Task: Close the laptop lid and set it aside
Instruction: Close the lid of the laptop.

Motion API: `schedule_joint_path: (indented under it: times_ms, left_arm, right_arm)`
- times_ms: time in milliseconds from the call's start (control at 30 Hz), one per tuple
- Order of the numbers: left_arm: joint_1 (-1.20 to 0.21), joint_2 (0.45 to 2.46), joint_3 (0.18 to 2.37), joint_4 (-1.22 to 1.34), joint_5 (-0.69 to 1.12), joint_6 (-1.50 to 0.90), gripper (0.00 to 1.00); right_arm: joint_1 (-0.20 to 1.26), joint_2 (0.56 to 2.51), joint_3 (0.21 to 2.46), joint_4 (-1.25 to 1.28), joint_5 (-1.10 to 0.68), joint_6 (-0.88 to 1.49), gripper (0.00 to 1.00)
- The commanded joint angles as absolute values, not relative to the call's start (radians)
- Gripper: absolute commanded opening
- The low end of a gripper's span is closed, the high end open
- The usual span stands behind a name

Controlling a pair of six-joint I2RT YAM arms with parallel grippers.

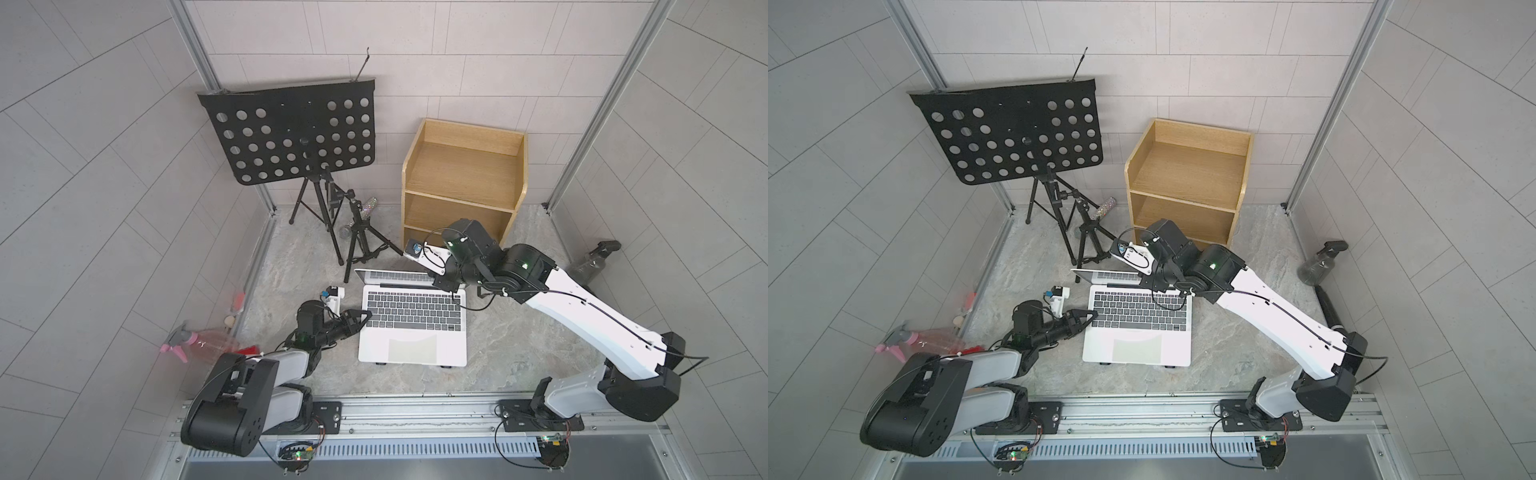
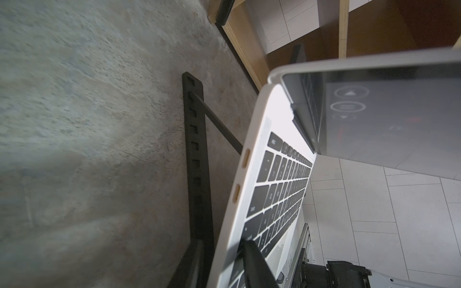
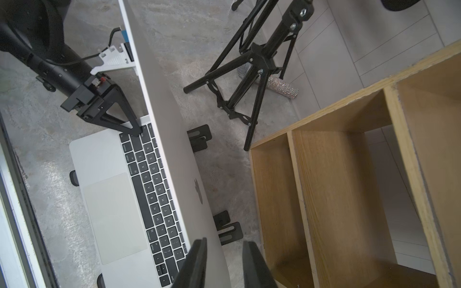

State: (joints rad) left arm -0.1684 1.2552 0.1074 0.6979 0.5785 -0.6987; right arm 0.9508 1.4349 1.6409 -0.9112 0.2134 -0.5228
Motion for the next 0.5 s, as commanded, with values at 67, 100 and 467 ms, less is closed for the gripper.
schedule_joint_path:
  times_ms: [67,100,467]
  left_arm:
    - [-0.165,1.247,0.125,0.683,0.587,-0.685,0.32]
    - [-0.164,1.248,0.126,0.683,0.587,-0.685,0.32]
    - [-0.165,1.258,0.127,0.684,0.584,-0.684,0.32]
  right_arm:
    - [0.951,1.440,1.637,-1.017,0.124,-0.548,0.29]
    - [0.951,1.438,1.630,-1.018,0.118,-0.548,0.28]
    - [0.978,1.391,1.507,-1.048,0.040,-0.520,0.27]
